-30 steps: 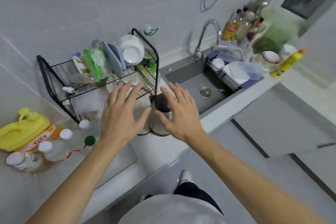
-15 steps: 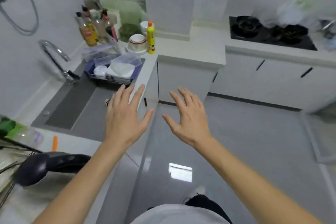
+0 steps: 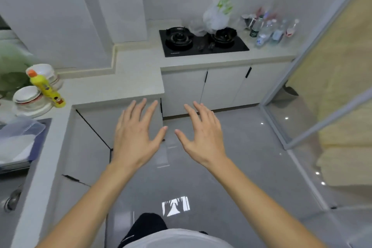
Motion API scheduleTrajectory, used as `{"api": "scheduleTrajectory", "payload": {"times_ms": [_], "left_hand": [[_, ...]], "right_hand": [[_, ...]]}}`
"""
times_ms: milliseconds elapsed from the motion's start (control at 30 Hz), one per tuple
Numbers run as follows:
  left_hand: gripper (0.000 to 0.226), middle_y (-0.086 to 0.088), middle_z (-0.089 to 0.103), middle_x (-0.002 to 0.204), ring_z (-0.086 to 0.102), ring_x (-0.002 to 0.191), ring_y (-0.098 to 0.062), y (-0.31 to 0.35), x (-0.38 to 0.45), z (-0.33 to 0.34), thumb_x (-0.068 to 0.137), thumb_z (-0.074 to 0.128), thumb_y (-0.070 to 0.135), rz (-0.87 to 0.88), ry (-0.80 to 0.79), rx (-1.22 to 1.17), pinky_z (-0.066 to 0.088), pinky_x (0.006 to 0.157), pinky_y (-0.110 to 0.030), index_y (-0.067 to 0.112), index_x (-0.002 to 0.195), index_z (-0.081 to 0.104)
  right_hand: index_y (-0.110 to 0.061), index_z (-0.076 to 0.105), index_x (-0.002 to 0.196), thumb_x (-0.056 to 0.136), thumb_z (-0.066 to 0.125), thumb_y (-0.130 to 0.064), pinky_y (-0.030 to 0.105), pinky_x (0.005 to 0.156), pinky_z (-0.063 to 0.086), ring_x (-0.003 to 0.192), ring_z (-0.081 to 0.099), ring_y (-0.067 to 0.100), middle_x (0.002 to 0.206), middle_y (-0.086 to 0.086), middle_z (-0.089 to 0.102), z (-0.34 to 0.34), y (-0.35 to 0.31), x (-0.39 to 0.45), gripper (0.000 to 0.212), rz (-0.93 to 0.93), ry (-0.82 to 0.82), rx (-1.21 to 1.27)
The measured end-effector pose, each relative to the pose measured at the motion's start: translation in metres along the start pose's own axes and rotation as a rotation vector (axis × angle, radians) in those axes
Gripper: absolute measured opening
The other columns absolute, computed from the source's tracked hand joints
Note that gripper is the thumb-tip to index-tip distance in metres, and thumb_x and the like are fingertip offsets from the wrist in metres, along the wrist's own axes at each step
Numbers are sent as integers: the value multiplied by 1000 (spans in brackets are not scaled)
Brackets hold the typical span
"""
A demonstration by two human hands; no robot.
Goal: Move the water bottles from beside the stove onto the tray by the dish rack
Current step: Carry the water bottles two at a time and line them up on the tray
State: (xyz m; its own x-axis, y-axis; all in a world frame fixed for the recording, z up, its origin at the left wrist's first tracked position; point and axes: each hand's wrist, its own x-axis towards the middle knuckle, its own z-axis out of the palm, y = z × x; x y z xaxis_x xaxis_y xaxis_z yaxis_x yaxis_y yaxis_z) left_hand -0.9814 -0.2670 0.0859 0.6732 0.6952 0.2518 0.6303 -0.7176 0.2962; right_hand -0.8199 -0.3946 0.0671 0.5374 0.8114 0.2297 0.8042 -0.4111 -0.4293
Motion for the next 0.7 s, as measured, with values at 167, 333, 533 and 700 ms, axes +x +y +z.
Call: {"api": "scheduleTrajectory", "payload": {"times_ms": [167,333,533,700], "left_hand": [[76,-2,38,166,26,157,-29,16,97,39,95,44,67,89,-3,-20,32,125,-51,32,162,35],[77,-3,40,165,27,157,-30,29,215,76,95,44,67,182,7,-50,32,125,-53,31,162,35],[77,-2,39,166,28,157,-29,41,343,96,95,46,66,296,-11,-84,32,124,-51,31,162,35],[76,-2,42,165,30,156,-30,50,427,117,94,47,66,348,-33,-115,35,123,-52,29,160,39]], "right_hand": [[-30,35,160,96,51,-65,48,128,20,157,25,23,168,2,32,1,50,68,75,72,37,-45],[-29,35,160,95,48,-67,48,128,20,157,24,23,168,2,31,-3,103,155,75,169,103,-118],[-30,34,160,96,50,-67,47,127,22,157,25,22,168,0,31,-15,141,253,75,285,162,-164],[-30,34,160,96,53,-66,48,126,26,155,28,22,167,-1,32,-7,169,307,76,414,199,-146]]}}
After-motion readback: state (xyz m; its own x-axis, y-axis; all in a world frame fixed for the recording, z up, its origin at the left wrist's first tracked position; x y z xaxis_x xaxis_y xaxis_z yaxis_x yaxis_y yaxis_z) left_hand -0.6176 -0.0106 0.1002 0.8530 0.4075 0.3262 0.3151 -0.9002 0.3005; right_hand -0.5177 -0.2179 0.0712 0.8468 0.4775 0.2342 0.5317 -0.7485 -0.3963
